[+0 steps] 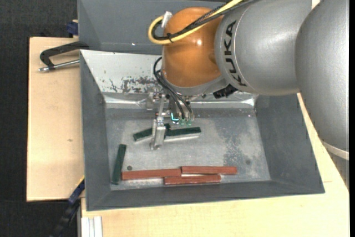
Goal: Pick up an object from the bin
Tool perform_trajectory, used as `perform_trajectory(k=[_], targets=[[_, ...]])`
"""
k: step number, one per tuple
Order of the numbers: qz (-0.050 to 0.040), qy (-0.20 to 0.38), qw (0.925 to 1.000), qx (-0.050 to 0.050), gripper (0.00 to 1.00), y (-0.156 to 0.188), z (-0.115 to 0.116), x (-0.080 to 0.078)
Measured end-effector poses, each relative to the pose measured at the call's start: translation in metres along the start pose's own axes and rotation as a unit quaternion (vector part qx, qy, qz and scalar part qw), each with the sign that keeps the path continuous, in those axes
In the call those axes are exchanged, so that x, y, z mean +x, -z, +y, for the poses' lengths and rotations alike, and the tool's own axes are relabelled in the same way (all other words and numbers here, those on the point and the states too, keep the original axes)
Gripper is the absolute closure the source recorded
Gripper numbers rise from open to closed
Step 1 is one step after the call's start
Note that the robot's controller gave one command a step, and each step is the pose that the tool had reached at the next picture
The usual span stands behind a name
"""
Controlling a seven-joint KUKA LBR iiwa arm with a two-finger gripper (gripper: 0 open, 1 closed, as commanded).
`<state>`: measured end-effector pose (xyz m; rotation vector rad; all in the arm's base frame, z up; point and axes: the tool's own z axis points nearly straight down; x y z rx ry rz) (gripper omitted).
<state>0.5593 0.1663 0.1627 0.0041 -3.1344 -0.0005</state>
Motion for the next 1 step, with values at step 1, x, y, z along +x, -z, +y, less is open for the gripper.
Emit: perform_trajectory(k=[1], targets=[[-0.004,-0.001,1.0,-0.001,0.0,0.0046,-0.0006,-0.002]])
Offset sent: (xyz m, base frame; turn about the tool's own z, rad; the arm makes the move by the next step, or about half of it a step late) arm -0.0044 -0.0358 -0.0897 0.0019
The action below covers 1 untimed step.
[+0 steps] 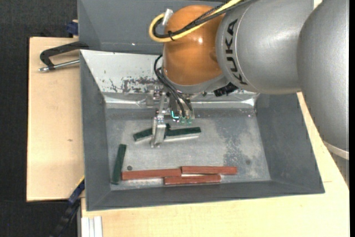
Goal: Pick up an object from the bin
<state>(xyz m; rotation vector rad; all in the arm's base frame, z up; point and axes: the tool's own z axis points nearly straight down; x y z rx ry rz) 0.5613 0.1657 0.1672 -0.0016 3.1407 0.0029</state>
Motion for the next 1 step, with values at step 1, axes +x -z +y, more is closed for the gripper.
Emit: perform_trajectory(k=[1], targets=[[-0.001,0.0,1.0,0.0,1.0,-0.0927,-0.0347,0.0053]])
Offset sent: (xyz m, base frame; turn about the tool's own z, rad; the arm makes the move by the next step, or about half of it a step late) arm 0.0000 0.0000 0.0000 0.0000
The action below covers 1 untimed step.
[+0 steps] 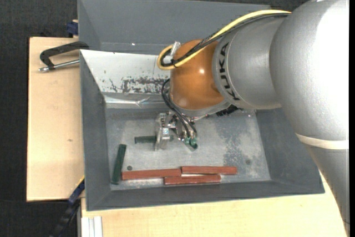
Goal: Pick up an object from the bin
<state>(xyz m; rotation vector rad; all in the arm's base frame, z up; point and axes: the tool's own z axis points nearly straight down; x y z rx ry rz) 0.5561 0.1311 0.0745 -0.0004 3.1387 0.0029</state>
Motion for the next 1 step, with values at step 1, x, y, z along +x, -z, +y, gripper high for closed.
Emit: perform_trajectory(k=[1], targets=[[0.0002,0.0,1.0,0.0,0.0,-0.0004,0.0003,0.0002]])
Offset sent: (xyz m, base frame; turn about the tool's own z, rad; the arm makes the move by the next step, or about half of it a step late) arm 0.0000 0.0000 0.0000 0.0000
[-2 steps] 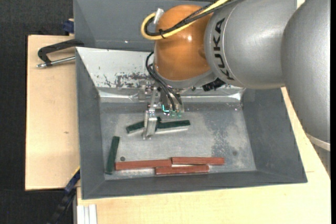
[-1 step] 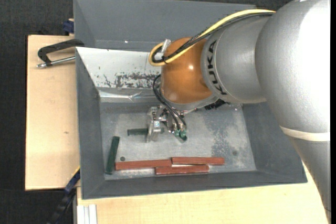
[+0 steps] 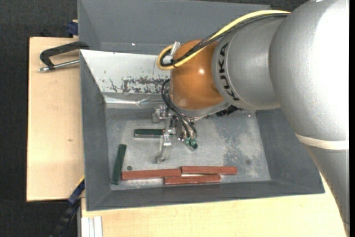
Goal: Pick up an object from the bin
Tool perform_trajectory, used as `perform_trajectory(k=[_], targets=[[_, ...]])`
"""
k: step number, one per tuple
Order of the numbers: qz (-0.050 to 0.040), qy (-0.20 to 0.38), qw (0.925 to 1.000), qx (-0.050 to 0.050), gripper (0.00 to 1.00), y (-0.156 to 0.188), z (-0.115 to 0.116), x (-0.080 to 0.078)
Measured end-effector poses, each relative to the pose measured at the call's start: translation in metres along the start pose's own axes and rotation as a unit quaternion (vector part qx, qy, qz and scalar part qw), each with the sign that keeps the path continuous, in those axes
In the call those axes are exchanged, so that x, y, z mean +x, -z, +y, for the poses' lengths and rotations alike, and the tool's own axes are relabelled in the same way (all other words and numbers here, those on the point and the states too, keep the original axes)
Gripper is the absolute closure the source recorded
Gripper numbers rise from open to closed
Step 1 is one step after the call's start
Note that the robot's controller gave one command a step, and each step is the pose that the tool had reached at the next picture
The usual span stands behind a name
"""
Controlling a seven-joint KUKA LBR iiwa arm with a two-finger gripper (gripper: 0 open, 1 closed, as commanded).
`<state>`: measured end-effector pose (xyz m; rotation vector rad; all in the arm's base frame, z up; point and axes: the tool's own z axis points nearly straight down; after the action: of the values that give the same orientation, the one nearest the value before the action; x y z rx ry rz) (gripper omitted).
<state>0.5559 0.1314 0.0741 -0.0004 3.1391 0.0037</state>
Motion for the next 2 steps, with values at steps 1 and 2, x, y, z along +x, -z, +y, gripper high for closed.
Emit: perform_trajectory(k=[1,2], targets=[[0.0002,0.0,1.0,0.0,1.0,-0.0002,-0.0001,0.0001],[0.0003,0.0,1.0,0.0,1.0,-0.0002,-0.0002,0.0001]])
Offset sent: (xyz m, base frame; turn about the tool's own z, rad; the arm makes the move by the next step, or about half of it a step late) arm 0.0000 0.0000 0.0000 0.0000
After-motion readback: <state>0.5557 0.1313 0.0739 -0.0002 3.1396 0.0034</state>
